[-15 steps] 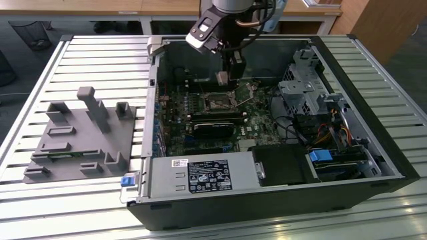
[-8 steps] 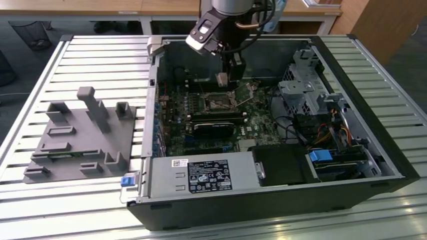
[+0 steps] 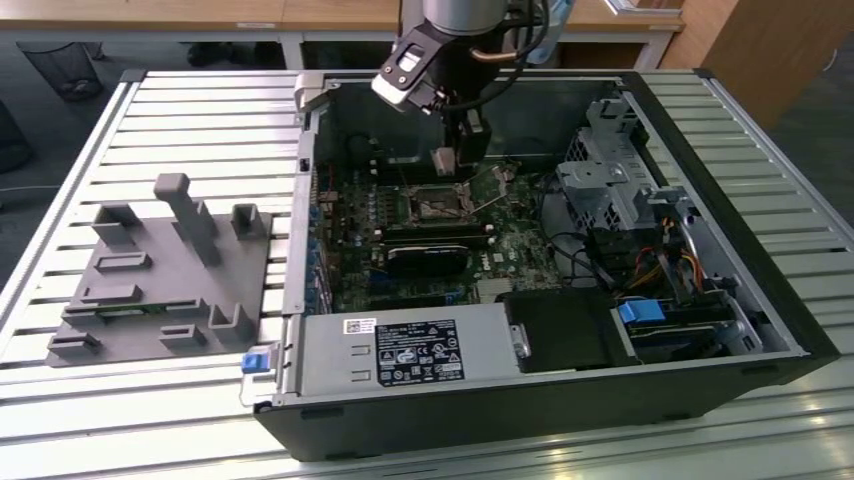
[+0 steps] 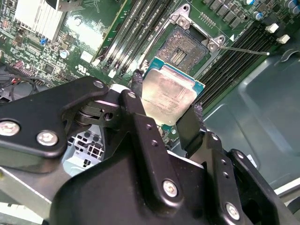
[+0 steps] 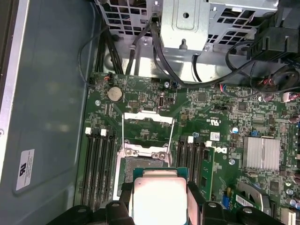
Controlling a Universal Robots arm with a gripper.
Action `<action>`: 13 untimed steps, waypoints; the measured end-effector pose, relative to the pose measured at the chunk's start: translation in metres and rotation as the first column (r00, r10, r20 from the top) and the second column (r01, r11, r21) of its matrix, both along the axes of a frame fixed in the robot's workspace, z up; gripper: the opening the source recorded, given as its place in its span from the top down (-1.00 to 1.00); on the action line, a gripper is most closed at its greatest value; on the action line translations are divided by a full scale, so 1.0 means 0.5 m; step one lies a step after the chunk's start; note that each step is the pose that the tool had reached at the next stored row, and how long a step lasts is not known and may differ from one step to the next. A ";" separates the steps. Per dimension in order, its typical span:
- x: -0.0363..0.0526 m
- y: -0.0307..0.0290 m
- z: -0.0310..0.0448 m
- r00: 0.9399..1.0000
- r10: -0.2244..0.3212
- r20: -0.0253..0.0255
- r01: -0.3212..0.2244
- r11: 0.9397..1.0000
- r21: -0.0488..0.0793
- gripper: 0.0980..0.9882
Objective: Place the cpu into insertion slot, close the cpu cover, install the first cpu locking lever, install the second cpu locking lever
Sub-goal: 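Place the cpu into insertion slot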
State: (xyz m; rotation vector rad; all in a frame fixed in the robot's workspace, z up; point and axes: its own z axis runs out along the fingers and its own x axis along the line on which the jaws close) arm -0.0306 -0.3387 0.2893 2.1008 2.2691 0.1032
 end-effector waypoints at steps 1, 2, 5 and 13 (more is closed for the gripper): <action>0.000 0.000 -0.001 1.000 0.000 0.000 0.000 1.000 0.000 0.00; 0.000 0.000 -0.001 1.000 0.000 0.000 0.000 1.000 0.000 0.00; 0.000 0.000 -0.005 1.000 0.000 0.000 0.000 1.000 0.000 0.00; 0.000 0.008 -0.031 1.000 -0.011 0.000 0.011 1.000 0.000 0.00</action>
